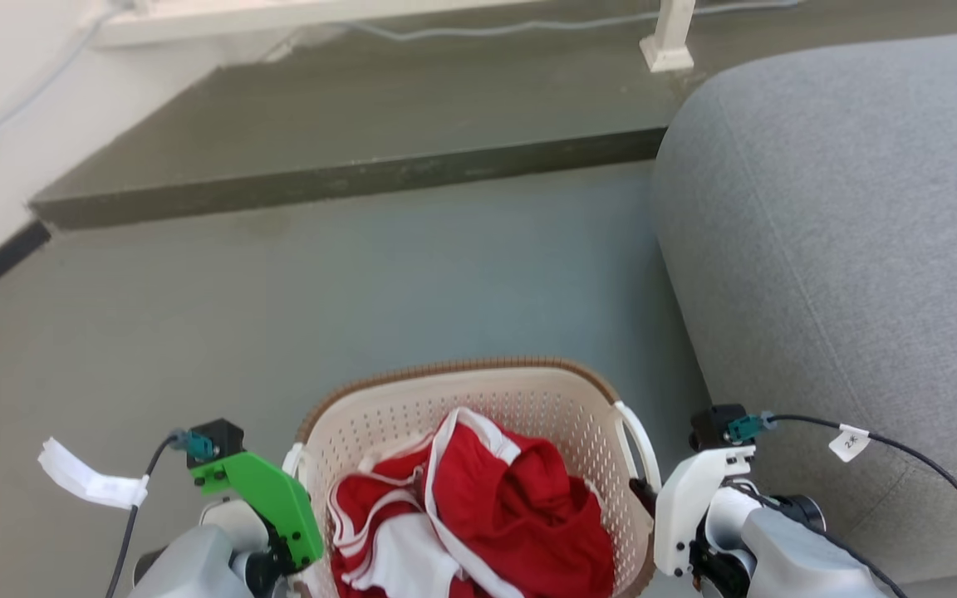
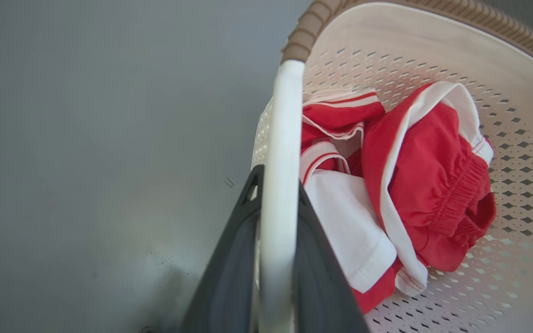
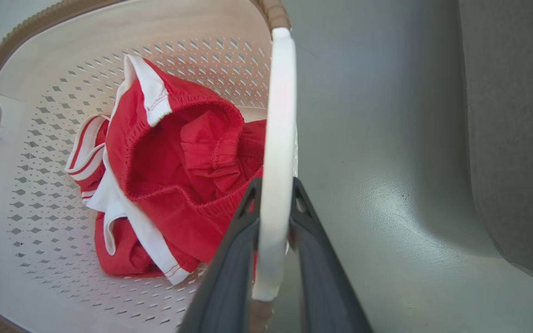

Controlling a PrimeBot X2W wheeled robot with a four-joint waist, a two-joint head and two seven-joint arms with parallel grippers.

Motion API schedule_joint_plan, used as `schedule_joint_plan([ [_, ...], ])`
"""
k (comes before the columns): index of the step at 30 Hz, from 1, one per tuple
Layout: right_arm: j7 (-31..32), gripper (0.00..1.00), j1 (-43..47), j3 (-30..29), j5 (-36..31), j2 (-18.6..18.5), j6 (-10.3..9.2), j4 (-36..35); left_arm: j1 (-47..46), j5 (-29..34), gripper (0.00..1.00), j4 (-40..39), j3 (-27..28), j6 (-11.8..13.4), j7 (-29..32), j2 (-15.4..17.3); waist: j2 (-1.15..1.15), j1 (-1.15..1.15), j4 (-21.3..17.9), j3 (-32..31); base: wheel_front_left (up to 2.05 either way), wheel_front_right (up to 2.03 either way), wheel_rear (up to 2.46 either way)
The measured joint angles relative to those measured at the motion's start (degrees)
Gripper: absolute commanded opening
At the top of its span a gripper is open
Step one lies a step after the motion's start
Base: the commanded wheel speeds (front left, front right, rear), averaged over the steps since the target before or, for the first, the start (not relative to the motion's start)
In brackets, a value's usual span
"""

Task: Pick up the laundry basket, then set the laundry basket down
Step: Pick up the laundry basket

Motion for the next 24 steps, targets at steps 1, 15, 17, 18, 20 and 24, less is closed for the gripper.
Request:
schedule_joint_plan([
  [1, 0.46, 0.00, 0.19, 0.13, 0.07, 0.00, 0.00, 0.01, 0.38, -0.09, 0.00, 0.03, -0.02, 0.00, 0.42, 0.03, 0.00, 0.00, -0.05, -0.55, 0.00, 0.00, 0.00],
  [15, 3.93, 0.00, 1.20, 1.92, 1.98, -0.04, 0.00, 0.88, 3.29, -1.54, 0.00, 0.19, -0.40, 0.01, 3.71, 0.12, 0.00, 0.00, -0.25, -5.91, 0.00, 0.00, 0.00],
  [17, 4.05, 0.00, 1.23, 2.13, 2.00, -0.02, 0.00, 1.03, 4.04, -1.58, 0.00, 0.21, -0.44, 0.01, 3.87, 0.12, 0.00, 0.00, -0.25, -6.43, 0.00, 0.00, 0.00],
  [18, 4.47, 0.00, 1.23, 2.21, 2.07, -0.02, -0.01, 1.10, 4.26, -1.60, 0.00, 0.22, -0.47, 0.01, 3.93, 0.12, 0.00, 0.00, -0.26, -6.66, 0.00, 0.00, 0.00],
  [20, 4.54, 0.00, 1.30, 2.37, 2.16, -0.01, 0.00, 1.27, 4.56, -1.87, 0.00, 0.21, -0.54, 0.01, 4.37, 0.13, 0.00, 0.00, -0.28, -7.08, 0.00, 0.00, 0.00],
  [24, 5.09, 0.00, 1.31, 2.70, 2.34, -0.01, 0.00, 1.34, 5.18, -2.09, 0.00, 0.21, -0.63, 0.01, 4.63, 0.13, 0.00, 0.00, -0.33, -7.48, 0.00, 0.00, 0.00],
])
